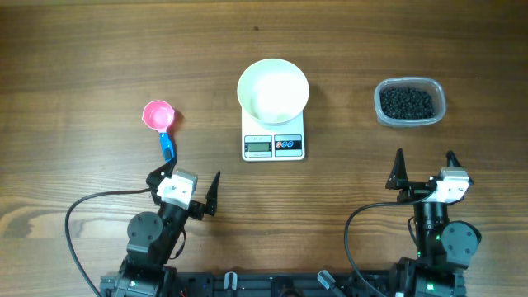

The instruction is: Scoop item into bowl and weigh 150g on scale

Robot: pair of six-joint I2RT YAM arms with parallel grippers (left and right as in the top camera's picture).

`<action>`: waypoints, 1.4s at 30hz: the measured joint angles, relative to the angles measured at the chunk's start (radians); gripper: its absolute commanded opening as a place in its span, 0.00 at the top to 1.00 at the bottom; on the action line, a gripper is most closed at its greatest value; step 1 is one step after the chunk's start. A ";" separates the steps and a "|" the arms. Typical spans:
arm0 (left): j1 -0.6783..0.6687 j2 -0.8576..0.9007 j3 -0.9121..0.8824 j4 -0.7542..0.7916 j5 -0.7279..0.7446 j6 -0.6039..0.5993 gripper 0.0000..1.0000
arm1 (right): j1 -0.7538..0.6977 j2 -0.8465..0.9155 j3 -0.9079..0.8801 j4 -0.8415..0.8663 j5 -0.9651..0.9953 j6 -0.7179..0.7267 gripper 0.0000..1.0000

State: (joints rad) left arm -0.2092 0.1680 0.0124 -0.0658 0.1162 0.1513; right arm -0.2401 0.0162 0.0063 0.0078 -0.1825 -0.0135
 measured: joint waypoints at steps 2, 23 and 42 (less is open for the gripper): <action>0.000 -0.038 -0.002 -0.003 -0.003 0.000 0.00 | 0.000 0.000 0.000 0.001 0.000 0.000 0.00; 0.000 -0.156 -0.001 0.002 -0.007 0.000 0.00 | 0.000 -0.001 0.000 0.000 0.000 0.000 0.00; 0.000 -0.156 -0.001 0.002 -0.007 0.000 0.01 | 0.000 -0.001 0.000 0.000 0.000 0.000 0.00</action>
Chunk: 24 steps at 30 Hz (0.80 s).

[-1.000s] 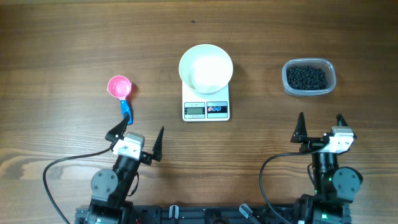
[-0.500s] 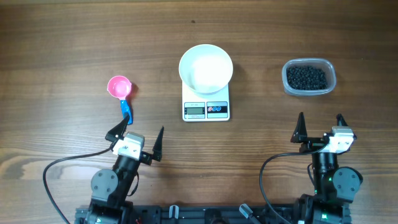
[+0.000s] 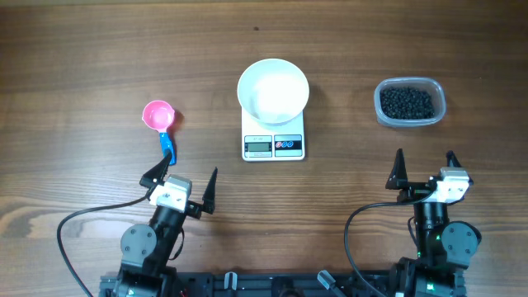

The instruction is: Scoop item into bowl and weigh 150g on scale

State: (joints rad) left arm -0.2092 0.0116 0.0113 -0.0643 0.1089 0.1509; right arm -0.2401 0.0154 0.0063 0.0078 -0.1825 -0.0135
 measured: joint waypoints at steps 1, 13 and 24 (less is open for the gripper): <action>0.000 0.000 0.000 0.000 0.000 0.000 0.00 | 0.000 0.000 0.000 0.000 0.000 0.000 0.00; 0.000 0.000 0.000 0.000 0.000 0.000 0.00 | 0.013 0.000 0.000 0.000 0.000 0.000 0.00; 0.000 0.000 0.000 0.000 0.000 0.000 0.00 | 0.013 0.000 0.000 0.000 0.000 0.000 0.00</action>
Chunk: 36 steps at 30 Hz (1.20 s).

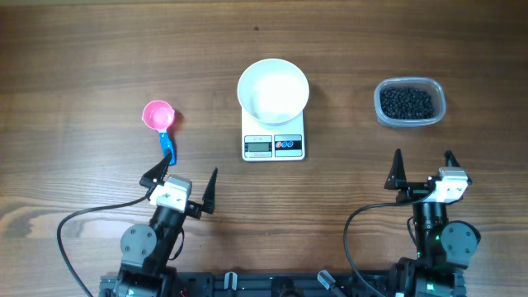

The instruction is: Scoop item into bowl and weigh 150g on scale

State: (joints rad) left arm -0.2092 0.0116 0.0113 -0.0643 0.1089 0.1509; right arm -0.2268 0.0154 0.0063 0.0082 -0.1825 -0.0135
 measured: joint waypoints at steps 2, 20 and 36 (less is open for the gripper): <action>0.000 0.000 0.000 0.000 0.000 0.000 0.00 | 0.000 0.000 0.000 0.000 0.000 0.000 0.00; 0.000 0.002 -0.001 0.067 -0.007 -0.083 0.00 | 0.000 0.000 0.000 0.000 -0.013 0.000 0.00; 0.000 0.700 0.577 -0.198 -0.008 -0.128 0.00 | 0.002 0.549 0.446 -0.188 -0.375 -0.008 0.00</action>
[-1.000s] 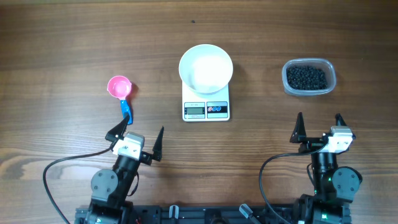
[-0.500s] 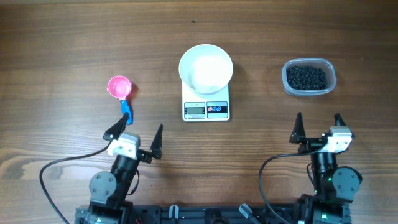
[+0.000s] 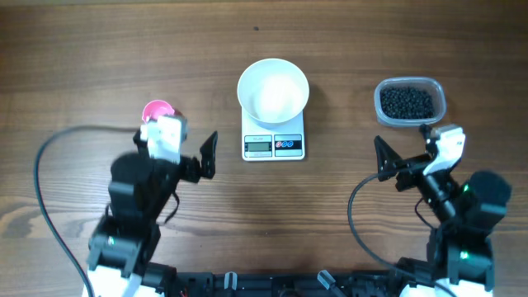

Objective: Scoop item into bowl and weigh 150g on scale
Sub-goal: 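Reach the left gripper to the pink scoop and grasp it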

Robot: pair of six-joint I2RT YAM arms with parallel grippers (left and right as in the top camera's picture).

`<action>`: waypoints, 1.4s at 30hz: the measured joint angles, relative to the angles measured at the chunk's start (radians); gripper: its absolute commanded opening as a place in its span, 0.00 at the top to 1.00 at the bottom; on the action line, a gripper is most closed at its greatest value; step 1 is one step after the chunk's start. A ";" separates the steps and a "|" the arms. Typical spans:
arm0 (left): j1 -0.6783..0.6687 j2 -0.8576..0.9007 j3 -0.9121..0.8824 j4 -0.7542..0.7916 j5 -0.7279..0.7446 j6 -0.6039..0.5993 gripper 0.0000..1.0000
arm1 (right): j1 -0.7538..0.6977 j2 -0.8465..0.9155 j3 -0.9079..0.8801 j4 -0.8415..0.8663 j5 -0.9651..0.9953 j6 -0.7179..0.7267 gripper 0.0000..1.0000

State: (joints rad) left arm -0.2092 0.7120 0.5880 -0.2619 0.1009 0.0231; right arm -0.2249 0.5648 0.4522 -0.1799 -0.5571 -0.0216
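Observation:
A white bowl (image 3: 273, 89) stands on the white scale (image 3: 273, 145) at the table's middle. The pink scoop (image 3: 156, 109) lies to the left; only its cup shows, its blue handle being hidden under my left arm. My left gripper (image 3: 178, 134) hangs open just below the cup, over where the handle lies. A clear tub of dark beads (image 3: 410, 102) sits at the right. Just below and left of the tub, my right gripper (image 3: 402, 135) is open with nothing in it.
Black cables (image 3: 49, 165) loop from both arm bases over the front of the wooden table (image 3: 99, 49). The arm bases stand along the near edge.
Both arms have moved away from the front edge. The left gripper now sits over the scoop's handle, and the right gripper is closer to the tub of beads. Both stay open.
Both grippers stood open and low near the front edge, the left one just below the scoop's handle. The left arm then shifted slightly and held there. Now both arms are extended, left at the scoop, right near the tub. Bowl, scale and tub are where they were.

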 measured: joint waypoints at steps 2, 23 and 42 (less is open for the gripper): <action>0.000 0.114 0.149 -0.125 -0.001 0.000 0.00 | 0.000 0.072 0.096 -0.116 -0.042 -0.010 0.00; 0.414 0.975 0.835 -0.635 -0.014 0.047 0.27 | 0.003 0.765 0.755 -0.793 -0.013 0.051 0.00; 0.443 1.358 0.834 -0.422 0.028 0.155 0.96 | 0.003 0.766 0.755 -0.801 0.027 0.043 0.00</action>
State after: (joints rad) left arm 0.2340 2.0705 1.4223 -0.6834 0.1291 0.1783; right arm -0.2222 1.3304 1.2068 -0.9806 -0.5297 0.0216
